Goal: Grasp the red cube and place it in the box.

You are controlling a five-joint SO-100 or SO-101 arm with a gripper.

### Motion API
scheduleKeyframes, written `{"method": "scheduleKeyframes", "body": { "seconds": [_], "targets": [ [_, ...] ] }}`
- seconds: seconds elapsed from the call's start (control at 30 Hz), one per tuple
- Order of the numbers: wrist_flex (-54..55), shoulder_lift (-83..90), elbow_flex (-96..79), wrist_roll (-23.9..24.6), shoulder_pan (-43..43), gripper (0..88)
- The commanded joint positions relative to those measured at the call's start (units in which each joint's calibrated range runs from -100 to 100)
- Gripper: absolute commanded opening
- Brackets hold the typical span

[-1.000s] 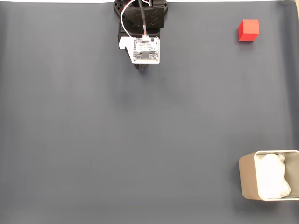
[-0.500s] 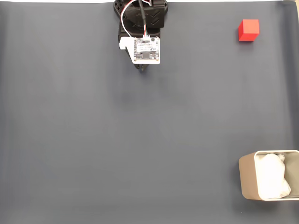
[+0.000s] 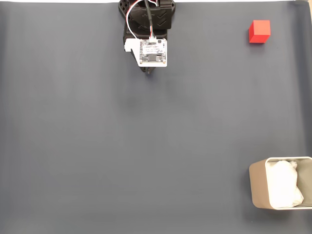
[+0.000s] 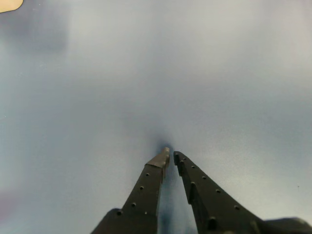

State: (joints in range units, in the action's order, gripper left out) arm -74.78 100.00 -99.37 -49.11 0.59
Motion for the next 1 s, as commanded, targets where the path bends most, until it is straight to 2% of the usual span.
{"method": "scheduleKeyframes", "body": {
  "seconds": [0.0, 0.17, 0.47, 0.63, 0.8, 0.97],
  "targets": [
    [-1.1, -0.2, -0.5, -0.3, -0.3, 0.0],
    [0.2, -0.2, -0.5, -0.5, -0.3, 0.0],
    [13.1, -3.1, 1.6, 0.0, 1.1, 0.0],
    [17.6, -15.9, 21.2, 0.8, 0.0, 0.0],
    [10.9, -29.0, 47.5, 1.0, -1.7, 0.0],
    [2.7, -37.9, 65.4, 0.2, -2.1, 0.0]
  ]
}}
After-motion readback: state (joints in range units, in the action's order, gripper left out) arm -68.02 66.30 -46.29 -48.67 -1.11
